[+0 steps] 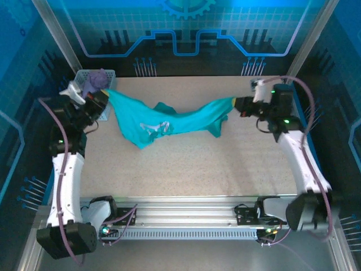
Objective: Fold the inside-out t-shirt
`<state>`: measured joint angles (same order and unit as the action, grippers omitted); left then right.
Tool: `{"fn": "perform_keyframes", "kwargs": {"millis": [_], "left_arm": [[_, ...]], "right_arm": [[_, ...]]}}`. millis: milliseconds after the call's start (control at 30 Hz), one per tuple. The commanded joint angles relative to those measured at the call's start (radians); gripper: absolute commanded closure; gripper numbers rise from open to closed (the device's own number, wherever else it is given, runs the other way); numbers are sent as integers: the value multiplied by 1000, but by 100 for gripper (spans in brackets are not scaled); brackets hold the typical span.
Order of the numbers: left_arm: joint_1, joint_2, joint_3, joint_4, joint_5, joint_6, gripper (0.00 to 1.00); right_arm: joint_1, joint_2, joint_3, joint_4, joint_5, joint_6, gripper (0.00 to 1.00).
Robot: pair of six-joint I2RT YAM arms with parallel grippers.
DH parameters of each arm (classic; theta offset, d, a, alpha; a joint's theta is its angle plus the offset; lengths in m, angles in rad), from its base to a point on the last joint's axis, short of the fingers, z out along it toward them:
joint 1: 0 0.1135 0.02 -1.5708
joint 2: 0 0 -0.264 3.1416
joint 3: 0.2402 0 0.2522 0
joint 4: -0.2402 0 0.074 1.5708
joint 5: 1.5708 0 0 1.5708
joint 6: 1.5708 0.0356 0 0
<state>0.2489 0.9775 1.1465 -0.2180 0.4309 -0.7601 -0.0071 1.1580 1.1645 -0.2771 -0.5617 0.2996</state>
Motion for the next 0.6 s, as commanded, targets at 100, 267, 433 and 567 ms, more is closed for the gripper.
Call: {"fn": "perform_keyframes", "kwargs": {"millis": [100, 267, 433, 567], "left_arm": [[15, -62, 411, -228, -111, 248, 100], [13, 34, 563, -302, -109, 275, 100], [-44, 140, 452, -228, -177, 318, 100], [-53, 329, 467, -144, -166, 283, 100]], "right_arm": [[-65, -221, 225, -221, 134, -46, 100], [-66, -248, 337, -315, 203, -96, 100], [-53, -154, 254, -208, 202, -66, 100], [-28, 27, 260, -69, 269, -47, 100]]}}
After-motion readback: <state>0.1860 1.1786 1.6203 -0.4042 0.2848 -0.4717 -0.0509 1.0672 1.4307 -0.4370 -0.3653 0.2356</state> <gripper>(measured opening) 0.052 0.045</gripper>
